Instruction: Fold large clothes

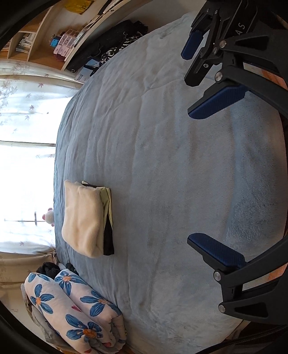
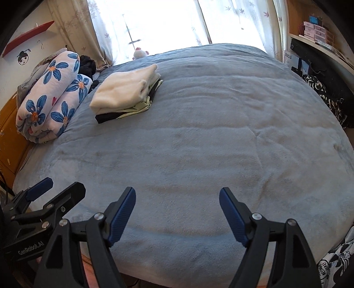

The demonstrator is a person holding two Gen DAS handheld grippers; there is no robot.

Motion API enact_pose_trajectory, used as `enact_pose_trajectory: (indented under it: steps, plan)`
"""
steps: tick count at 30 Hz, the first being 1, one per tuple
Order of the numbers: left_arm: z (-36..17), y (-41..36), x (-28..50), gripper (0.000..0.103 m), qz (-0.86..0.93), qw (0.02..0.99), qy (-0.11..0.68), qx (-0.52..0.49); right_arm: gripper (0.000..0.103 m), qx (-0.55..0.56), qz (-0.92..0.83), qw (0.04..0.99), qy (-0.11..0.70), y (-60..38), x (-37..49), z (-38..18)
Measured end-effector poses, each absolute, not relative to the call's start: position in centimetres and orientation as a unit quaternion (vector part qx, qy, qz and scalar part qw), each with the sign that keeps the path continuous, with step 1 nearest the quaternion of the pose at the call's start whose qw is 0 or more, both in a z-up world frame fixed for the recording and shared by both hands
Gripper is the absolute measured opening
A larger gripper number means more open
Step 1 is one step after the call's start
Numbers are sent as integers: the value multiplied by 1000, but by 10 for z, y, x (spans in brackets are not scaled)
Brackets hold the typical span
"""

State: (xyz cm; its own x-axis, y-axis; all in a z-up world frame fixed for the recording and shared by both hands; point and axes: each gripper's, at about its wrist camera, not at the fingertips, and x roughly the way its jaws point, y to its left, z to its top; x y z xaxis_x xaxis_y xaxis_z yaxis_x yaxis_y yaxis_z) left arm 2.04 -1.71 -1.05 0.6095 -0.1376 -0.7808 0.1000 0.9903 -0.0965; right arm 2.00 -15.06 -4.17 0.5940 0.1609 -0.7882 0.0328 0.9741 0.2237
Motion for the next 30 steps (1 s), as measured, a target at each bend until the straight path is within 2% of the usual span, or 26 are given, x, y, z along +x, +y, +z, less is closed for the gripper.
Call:
enact_pose_trajectory:
  steps: [9, 30]
  plan:
    - [-12, -17, 19, 102, -55, 897, 439, -20, 83, 97, 31, 894, 435, -151, 13, -34]
    - [-6, -15, 14, 102, -44, 900, 434, -15, 83, 92, 32, 899, 428, -151, 11, -28]
